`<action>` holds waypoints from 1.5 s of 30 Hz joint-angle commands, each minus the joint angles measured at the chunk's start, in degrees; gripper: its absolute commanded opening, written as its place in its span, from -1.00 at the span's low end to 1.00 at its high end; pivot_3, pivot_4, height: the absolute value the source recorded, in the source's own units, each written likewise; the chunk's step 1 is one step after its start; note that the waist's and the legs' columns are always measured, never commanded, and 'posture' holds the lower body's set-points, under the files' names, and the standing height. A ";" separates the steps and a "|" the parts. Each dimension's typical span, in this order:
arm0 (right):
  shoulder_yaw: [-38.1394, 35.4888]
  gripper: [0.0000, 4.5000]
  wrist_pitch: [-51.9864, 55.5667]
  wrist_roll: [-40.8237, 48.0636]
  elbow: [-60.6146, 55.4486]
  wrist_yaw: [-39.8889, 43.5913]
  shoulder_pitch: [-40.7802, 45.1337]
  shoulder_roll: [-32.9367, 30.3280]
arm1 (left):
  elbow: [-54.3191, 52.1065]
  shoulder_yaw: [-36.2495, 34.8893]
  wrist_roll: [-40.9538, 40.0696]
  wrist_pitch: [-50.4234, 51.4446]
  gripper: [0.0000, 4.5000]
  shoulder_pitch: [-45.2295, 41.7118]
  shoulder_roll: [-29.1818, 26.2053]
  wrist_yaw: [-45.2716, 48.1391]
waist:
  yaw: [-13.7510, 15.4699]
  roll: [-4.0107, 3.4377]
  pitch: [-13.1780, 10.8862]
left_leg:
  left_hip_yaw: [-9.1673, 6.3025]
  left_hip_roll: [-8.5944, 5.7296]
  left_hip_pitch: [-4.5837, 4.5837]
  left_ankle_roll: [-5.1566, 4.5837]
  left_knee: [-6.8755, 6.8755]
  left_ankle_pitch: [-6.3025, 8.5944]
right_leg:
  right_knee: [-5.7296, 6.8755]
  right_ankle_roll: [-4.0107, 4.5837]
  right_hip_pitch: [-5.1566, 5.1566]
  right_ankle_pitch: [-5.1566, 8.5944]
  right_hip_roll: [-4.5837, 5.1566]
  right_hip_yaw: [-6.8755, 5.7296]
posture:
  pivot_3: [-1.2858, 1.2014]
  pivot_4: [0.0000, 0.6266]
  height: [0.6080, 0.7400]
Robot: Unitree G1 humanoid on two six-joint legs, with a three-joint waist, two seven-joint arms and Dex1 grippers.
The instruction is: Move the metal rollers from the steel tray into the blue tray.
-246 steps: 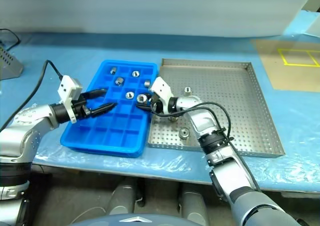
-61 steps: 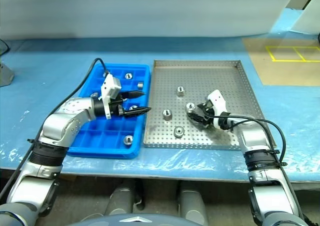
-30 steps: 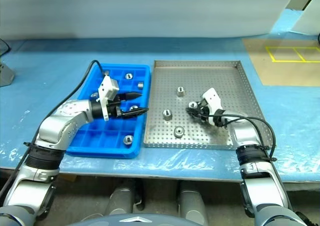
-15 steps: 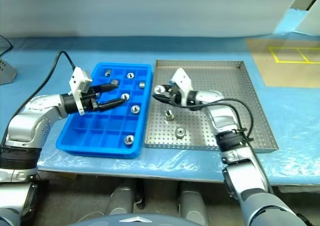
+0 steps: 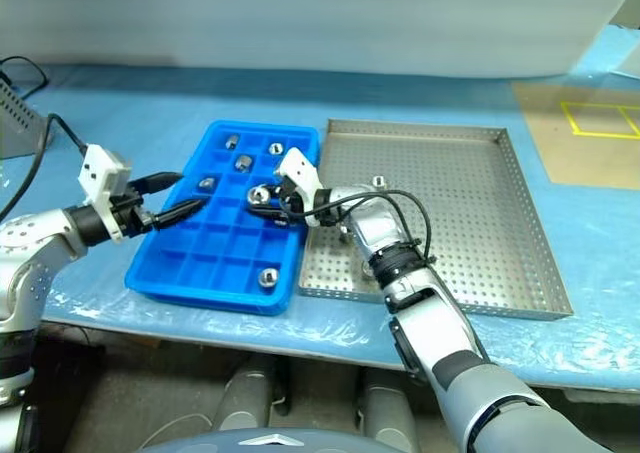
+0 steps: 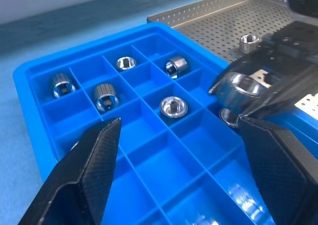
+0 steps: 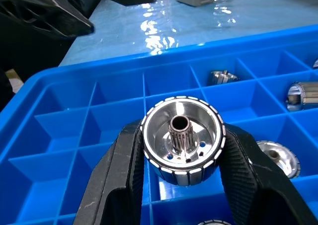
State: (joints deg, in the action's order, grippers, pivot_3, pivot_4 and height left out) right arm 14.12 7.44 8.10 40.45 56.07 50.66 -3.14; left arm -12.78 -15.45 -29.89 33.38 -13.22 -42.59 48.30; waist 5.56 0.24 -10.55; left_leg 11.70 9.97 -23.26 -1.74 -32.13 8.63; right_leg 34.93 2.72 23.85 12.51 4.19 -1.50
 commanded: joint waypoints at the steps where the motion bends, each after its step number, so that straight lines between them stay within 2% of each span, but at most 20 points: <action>1: -0.98 -0.23 -1.62 0.50 -1.21 1.35 1.43 0.68 | -5.04 -1.42 -2.35 1.34 0.78 1.11 -0.44 -0.56 | 0.26 0.00 0.00 | 0.00 0.00 0.00 0.01 0.00 0.00 | 0.01 0.00 0.00 0.00 0.00 0.00 | 0.17 -0.52 1.00; 6: 1.25 -0.23 7.46 4.35 -12.12 7.03 -3.10 1.74 | -5.55 -1.17 -2.58 1.67 0.78 3.58 -1.20 0.03 | 0.27 0.01 0.00 | -0.01 0.02 0.02 0.05 0.02 -0.03 | 0.09 0.00 0.03 0.00 -0.02 0.00 | 0.17 -0.52 1.00; 9: 4.78 -0.23 9.96 3.16 -15.60 8.51 -5.78 2.68 | -5.92 -0.77 -2.87 1.92 0.78 4.07 -1.73 0.85 | 0.09 0.02 0.01 | -0.01 0.04 0.03 0.11 0.11 -0.07 | 0.09 0.01 0.09 0.01 -0.03 0.00 | 0.18 -0.52 1.00; 13: 6.19 -0.23 9.23 1.65 -14.46 6.34 -6.46 4.66 | -7.21 -1.31 -3.28 2.12 0.78 6.89 -2.59 2.09 | 0.09 0.02 0.01 | -0.01 0.02 0.02 0.17 0.23 -0.11 | 0.09 0.02 0.17 0.02 -0.03 0.01 | 0.19 -0.52 1.00; 21: 4.30 -0.23 2.52 -1.24 -5.42 1.39 -1.70 5.26 | -10.17 -1.50 -4.24 2.82 0.78 9.10 -1.94 0.48 | 0.52 0.02 0.01 | -0.01 -0.01 0.03 0.20 0.28 -0.12 | 0.08 0.02 0.16 0.03 -0.02 0.01 | 0.20 -0.52 1.00; 30: 6.27 -0.23 2.92 -0.98 -10.87 5.85 -5.38 2.90 | -10.47 -0.75 -4.92 2.85 0.78 9.12 -1.91 0.03 | 0.36 0.04 0.02 | -0.01 -0.01 0.03 0.22 0.34 -0.13 | 0.07 0.05 0.17 0.05 -0.02 0.01 | 0.18 -0.52 1.00; 34: 6.61 -0.23 2.53 -2.24 -10.91 3.95 -6.43 3.35 | -9.16 0.08 -4.33 2.22 0.78 8.49 -1.79 0.35 | 0.29 0.05 0.03 | -0.01 -0.01 0.06 0.23 0.34 -0.14 | 0.08 0.05 0.17 0.05 -0.02 0.01 | 0.18 -0.52 1.00; 39: 5.13 0.50 0.78 -3.59 -7.19 -0.81 -5.38 4.14 | -8.92 0.79 -4.44 2.24 0.78 7.68 -1.53 0.29 | 0.27 0.06 0.03 | -0.02 -0.01 0.15 0.24 0.34 -0.14 | 0.14 0.05 0.13 0.05 -0.02 0.02 | 0.17 -0.52 1.00; 41: 4.14 0.78 1.64 -2.08 -7.47 0.04 -5.09 4.21 | -8.83 1.01 -4.43 2.20 0.78 7.58 -1.38 0.23 | 0.22 0.06 0.03 | -0.02 -0.02 0.18 0.26 0.34 -0.16 | 0.17 0.05 0.12 0.05 -0.02 0.03 | 0.16 -0.52 1.00; 45: 3.15 0.78 2.17 -1.87 -8.43 -0.07 -4.95 3.06 | -8.82 1.65 -4.45 2.16 0.78 7.33 -0.97 0.26 | 0.30 0.06 0.04 | -0.02 -0.03 0.17 0.28 0.34 -0.17 | 0.20 0.05 0.11 0.05 -0.02 0.03 | 0.16 -0.52 1.00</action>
State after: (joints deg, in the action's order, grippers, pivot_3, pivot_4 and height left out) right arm 18.58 9.24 5.52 32.92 56.02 45.32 0.34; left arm -20.95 -13.27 -33.82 36.41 -5.19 -43.63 48.40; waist 5.86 0.31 -10.51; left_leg 11.68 9.93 -23.09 -1.46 -31.79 8.46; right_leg 35.13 2.78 23.97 12.56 4.18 -1.47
